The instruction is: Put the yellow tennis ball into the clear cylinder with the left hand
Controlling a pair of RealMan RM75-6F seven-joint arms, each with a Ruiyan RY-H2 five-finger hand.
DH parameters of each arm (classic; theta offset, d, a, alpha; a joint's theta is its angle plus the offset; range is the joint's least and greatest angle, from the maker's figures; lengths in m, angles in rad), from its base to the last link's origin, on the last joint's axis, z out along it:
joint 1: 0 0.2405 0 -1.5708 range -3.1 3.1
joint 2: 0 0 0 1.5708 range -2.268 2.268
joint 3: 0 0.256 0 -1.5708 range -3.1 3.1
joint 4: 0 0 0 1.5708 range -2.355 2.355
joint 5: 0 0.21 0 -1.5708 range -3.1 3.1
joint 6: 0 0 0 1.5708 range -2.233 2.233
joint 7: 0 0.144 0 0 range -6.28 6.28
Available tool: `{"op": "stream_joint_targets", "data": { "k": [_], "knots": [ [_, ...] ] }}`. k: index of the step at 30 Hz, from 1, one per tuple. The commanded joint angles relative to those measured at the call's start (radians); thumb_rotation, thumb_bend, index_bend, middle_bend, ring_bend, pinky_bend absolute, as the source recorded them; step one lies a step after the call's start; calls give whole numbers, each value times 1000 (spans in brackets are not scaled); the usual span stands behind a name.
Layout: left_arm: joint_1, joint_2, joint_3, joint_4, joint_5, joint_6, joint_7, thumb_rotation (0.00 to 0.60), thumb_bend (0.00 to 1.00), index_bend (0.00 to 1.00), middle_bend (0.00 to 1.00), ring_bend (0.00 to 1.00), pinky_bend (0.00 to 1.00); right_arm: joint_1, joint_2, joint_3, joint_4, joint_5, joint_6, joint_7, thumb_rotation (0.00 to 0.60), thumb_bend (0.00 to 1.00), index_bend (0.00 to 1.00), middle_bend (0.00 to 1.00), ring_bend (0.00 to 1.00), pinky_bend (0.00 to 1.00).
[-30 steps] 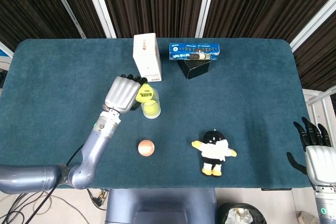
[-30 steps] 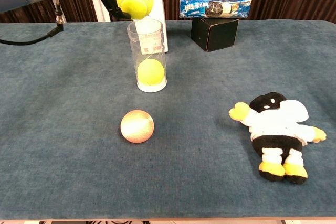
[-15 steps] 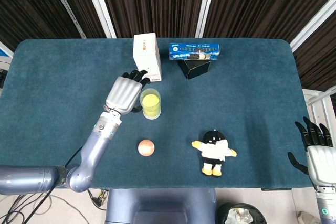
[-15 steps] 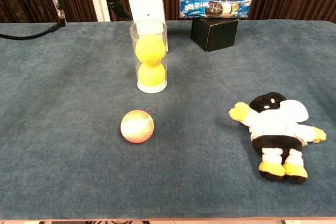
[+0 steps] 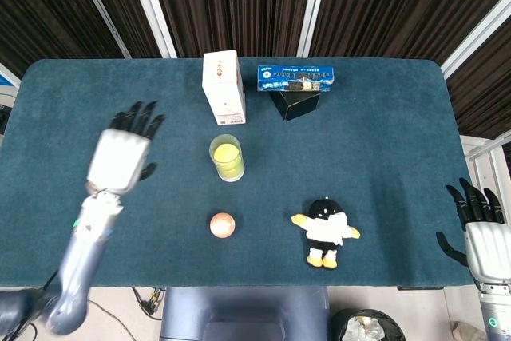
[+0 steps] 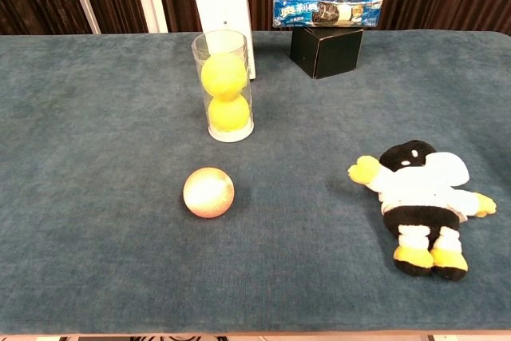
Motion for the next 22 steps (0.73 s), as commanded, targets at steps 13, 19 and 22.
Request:
{"op": "stream_joint_targets", "data": {
  "k": [13,19,22],
  "knots": [
    [420,68,288,318,323,173,-531,600,0,160,29,0,147,2,-4,-3,2,-7,-1,-5,600,352,132,35,107,54],
    [467,34,271,416,293,121,-606,600,0,158,29,0,146,-1,1,-1,1,-8,7,5,600,352,132,35,107,54],
    [475,28,249,435,288,103,-637,600,0,157,29,0,146,-2,4,0,1,-7,8,10,600,352,132,35,108,53]
  ]
}}
